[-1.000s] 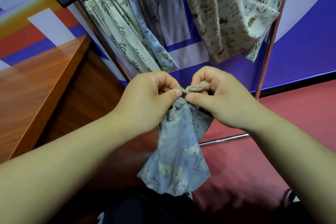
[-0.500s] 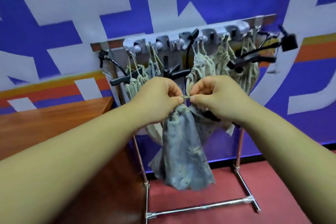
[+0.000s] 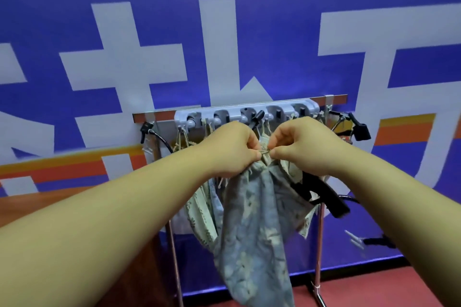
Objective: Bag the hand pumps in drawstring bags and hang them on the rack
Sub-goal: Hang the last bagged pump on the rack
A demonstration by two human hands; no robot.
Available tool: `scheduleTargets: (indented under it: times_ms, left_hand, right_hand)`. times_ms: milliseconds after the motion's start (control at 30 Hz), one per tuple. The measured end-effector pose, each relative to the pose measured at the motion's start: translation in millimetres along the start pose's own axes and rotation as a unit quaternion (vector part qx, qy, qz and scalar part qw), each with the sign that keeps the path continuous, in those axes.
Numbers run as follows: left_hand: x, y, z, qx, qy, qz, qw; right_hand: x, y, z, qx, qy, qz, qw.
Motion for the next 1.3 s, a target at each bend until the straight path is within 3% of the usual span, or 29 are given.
scheduleTargets:
  times_ms: [233,467,700,867,1033,1133,1300]
  left_hand:
    - [11,4,-17,0.037,-0.007,0.041,0.998]
    - [63,26,-13,-0.036,-0.048,-0.024,0.998]
    - [87,45,6,0.069,-0.075,-0.011,0.995]
    - [104,38,11,0.091,-0.113,0.005,0.989]
    - [132,28,18,0.051,-0.190,-0.029,0.980]
    - [145,26,18,0.073,-0.231,-0.087,0.966]
    - [154,30,20,0.094,-0.229,-0.108,0.963]
  right_hand:
    - [11,7,-8,0.024,-0.029,-0.002,0.999]
    - [26,30,-5,0.037,-0.085,0.038,0.995]
    - [47,51,16,0.078,-0.169,0.058,0.981]
    - [62,71,34,0.090,-0.233,0.061,0.966]
    - [76,87,58,0.132,-0.267,0.070,0.952]
    - [80,100,71,0.151,-0.304,0.076,0.938]
    - [76,123,86,0.161,-0.321,0.080,0.930]
Point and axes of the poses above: each hand's wrist, its own y-axis towards the middle knuckle, its own z-axis out of the palm, x = y × z, the point moved 2 cm from there along y, towards the middle knuckle, and after that the axes turned 15 degrees about y, right-handed, at the moved point
